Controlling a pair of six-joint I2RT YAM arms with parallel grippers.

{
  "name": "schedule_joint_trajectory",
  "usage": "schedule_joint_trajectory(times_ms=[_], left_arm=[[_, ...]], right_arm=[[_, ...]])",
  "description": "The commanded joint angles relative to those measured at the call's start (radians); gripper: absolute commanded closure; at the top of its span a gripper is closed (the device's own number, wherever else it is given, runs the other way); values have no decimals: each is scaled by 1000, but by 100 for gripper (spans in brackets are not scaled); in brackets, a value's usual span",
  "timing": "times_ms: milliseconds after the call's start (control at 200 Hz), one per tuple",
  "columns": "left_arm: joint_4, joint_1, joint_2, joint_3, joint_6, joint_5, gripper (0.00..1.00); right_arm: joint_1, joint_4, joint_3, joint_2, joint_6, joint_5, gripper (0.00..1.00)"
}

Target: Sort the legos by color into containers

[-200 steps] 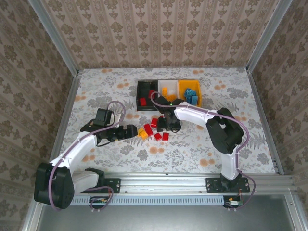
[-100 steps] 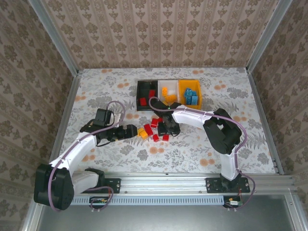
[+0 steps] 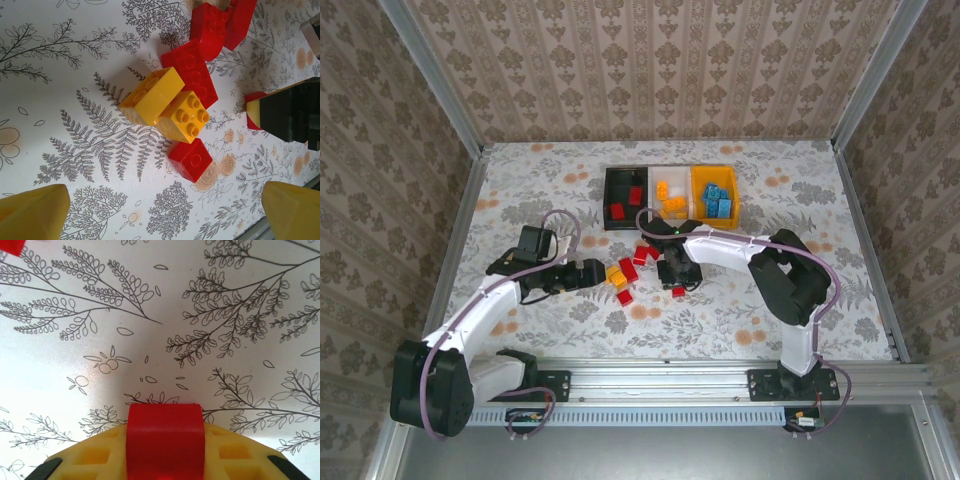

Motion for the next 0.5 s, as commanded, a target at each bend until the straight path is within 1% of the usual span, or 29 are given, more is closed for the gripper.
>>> schedule_joint_trajectory(times_ms=[0, 145, 225, 365, 495], left_arm=[[-13, -8, -18, -12, 10, -2, 0], [-12, -8, -17, -11, 11, -2, 0], [-9, -8, -12, -11, 11, -2, 0], [0, -10, 2, -13, 9, 0, 0], [1, -11, 3, -19, 6, -4, 0]], right_arm=[[6, -52, 25, -78, 7, 40, 72], [-7, -82, 113, -151, -31, 62, 72], [-25, -84, 186, -164, -64, 70, 72], [-43, -47, 361, -113, -168, 94, 72], [-57, 47, 514, -9, -258, 116, 72]])
